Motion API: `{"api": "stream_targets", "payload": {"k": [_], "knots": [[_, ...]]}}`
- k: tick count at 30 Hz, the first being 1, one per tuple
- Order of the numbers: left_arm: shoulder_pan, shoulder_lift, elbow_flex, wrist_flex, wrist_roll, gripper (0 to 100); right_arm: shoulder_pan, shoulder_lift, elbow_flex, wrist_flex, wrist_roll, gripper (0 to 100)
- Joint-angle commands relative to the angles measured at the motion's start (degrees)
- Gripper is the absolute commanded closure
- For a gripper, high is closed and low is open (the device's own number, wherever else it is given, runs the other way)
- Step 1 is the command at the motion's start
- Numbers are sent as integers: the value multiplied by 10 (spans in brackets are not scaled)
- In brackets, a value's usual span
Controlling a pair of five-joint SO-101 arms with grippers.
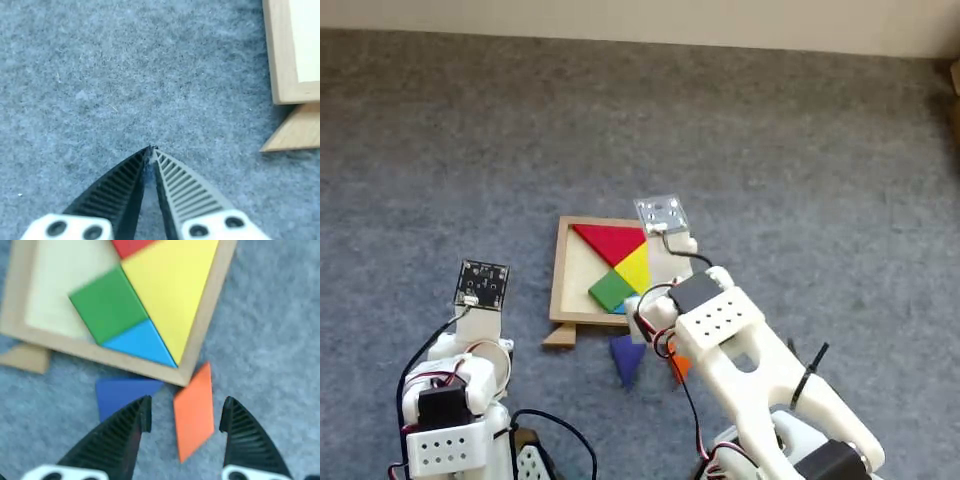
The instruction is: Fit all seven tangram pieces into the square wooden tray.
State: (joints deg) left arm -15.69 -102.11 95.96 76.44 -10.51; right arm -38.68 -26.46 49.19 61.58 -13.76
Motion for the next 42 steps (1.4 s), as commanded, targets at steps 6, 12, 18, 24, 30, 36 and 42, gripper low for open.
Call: {"api": "stream_targets", "payload": {"k": [6,12,18,24,30,36,42], "knots": [[-2,-27,12,4,5,992,15,140,-37,18,45,774],[-1,-27,12,4,5,992,50,221,-81,20,45,777],[7,-27,12,4,5,992,49,225,-82,22,46,810],[11,-27,12,4,5,992,52,225,-85,20,113,998],[11,-27,12,4,5,992,92,204,-112,23,152,993],[9,-27,12,4,5,992,142,100,-126,19,154,993],[7,-27,12,4,5,992,145,81,-113,-33,154,988]]}}
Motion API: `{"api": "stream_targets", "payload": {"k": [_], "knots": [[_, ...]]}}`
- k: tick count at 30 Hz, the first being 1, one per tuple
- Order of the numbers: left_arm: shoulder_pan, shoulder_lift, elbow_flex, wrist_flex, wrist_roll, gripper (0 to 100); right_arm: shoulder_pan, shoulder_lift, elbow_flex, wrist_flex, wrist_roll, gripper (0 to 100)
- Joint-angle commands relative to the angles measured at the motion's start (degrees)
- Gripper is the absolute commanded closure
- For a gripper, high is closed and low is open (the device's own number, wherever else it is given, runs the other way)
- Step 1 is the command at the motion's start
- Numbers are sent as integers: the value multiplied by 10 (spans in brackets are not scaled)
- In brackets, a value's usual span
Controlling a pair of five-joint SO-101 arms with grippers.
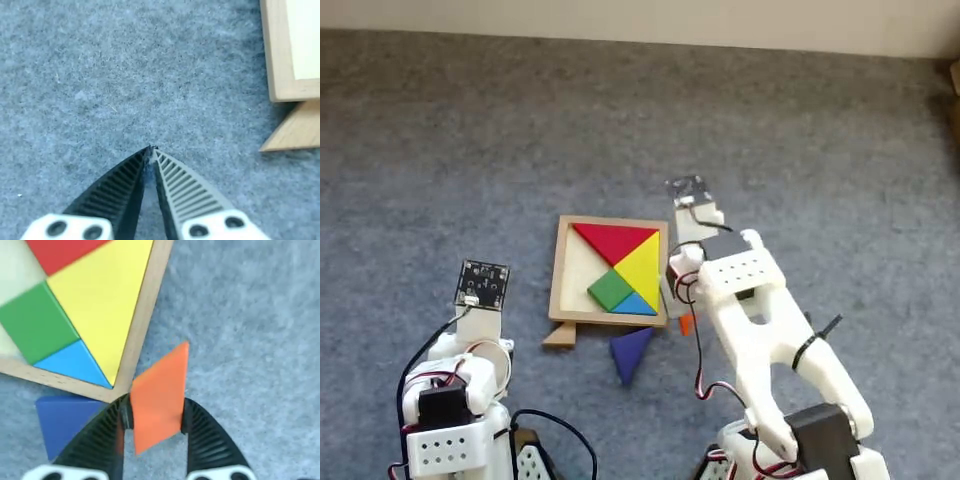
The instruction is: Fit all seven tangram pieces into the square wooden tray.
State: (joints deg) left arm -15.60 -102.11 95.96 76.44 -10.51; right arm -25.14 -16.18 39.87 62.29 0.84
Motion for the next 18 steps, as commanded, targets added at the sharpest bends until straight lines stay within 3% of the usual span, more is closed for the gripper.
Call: {"api": "stream_targets", "payload": {"k": [1,8,18], "knots": [[7,-27,12,4,5,992,9,-12,-14,-59,8,987],[9,-27,12,4,5,992,13,74,-7,-105,4,794],[9,-27,12,4,5,992,44,77,-7,-105,4,785]]}}
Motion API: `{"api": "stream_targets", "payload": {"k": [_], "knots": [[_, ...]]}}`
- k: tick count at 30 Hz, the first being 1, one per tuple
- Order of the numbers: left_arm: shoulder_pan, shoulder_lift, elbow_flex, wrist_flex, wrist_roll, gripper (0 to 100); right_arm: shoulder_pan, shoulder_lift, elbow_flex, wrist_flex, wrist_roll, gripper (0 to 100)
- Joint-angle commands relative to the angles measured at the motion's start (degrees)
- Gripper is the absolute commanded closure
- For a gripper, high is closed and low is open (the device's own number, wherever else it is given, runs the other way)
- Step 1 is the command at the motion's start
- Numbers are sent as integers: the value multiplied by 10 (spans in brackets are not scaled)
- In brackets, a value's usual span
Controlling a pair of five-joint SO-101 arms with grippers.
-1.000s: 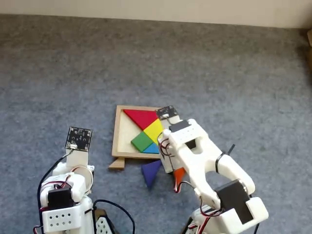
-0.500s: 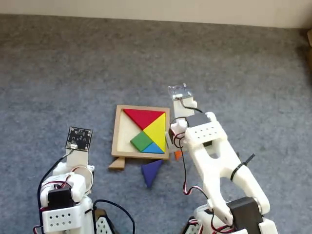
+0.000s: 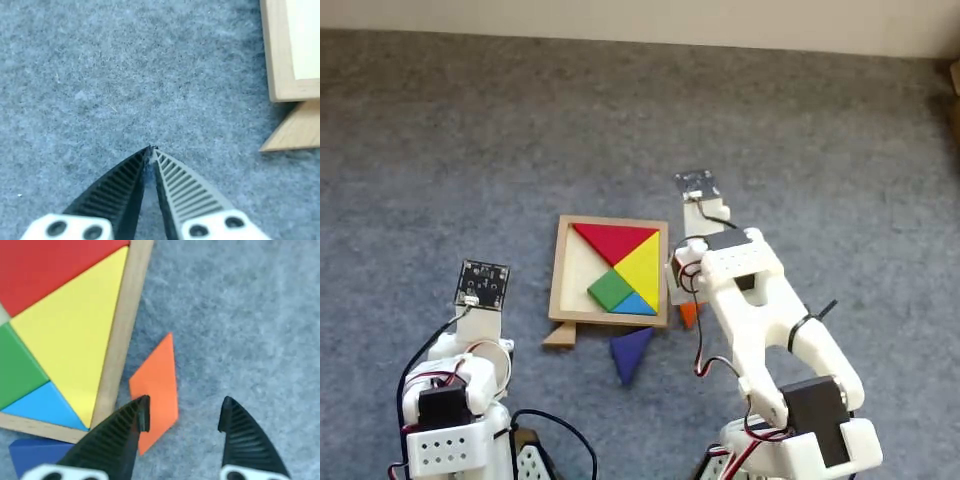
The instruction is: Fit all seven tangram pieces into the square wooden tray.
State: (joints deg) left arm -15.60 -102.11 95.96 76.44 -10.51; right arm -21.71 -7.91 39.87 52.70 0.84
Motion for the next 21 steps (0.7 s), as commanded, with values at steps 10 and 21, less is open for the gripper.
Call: {"api": "stream_targets", "payload": {"k": [10,21], "knots": [[10,-27,12,4,5,992,-33,-18,-7,20,8,825],[10,-26,12,4,5,992,-36,-60,-5,19,39,882]]}}
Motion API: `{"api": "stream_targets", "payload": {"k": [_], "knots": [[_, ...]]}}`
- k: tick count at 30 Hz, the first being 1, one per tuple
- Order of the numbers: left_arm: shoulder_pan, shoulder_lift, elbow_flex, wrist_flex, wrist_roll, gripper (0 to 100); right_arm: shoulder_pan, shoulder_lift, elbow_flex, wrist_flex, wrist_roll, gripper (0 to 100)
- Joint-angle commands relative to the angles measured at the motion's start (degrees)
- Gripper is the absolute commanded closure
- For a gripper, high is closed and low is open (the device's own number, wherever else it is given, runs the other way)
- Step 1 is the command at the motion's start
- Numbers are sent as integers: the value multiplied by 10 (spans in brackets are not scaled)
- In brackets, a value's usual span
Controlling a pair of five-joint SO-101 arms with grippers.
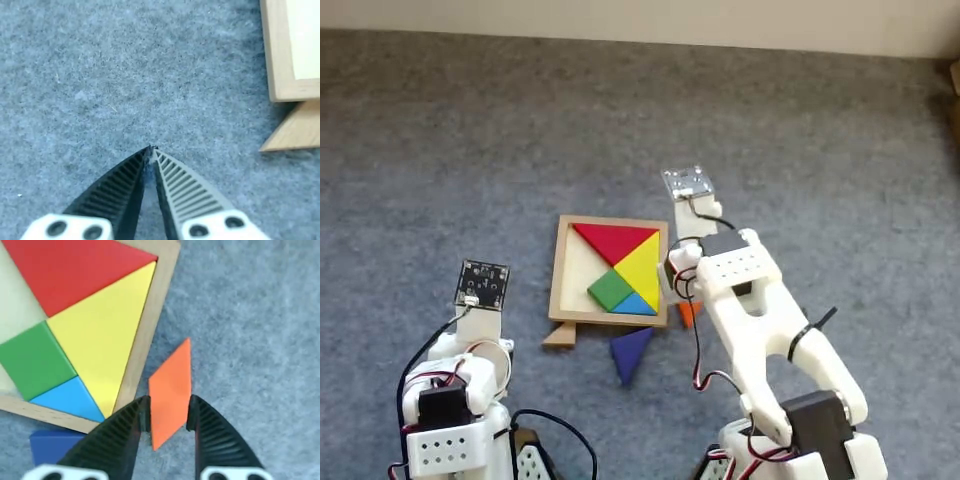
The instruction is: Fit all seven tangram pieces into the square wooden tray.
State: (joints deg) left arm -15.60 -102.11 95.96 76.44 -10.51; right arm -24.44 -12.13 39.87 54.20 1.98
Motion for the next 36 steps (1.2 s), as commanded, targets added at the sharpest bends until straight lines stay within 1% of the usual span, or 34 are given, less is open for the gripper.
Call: {"api": "stream_targets", "payload": {"k": [1,6,8,14,17,28,31,33,36], "knots": [[10,-26,12,4,5,992,-9,-11,-7,4,39,882],[10,-26,12,4,5,992,-17,58,-8,1,55,882],[10,-26,12,4,5,992,-17,90,-24,-15,56,882],[10,-26,12,4,5,992,4,161,-70,-17,56,882],[10,-26,12,4,5,992,14,170,-75,-17,56,882],[10,-26,12,4,5,992,12,173,-74,-16,56,881],[10,-26,12,4,5,992,11,173,-74,-10,56,837],[10,-26,12,4,5,992,11,174,-78,23,56,797],[10,-26,12,4,5,992,11,173,-79,49,57,785]]}}
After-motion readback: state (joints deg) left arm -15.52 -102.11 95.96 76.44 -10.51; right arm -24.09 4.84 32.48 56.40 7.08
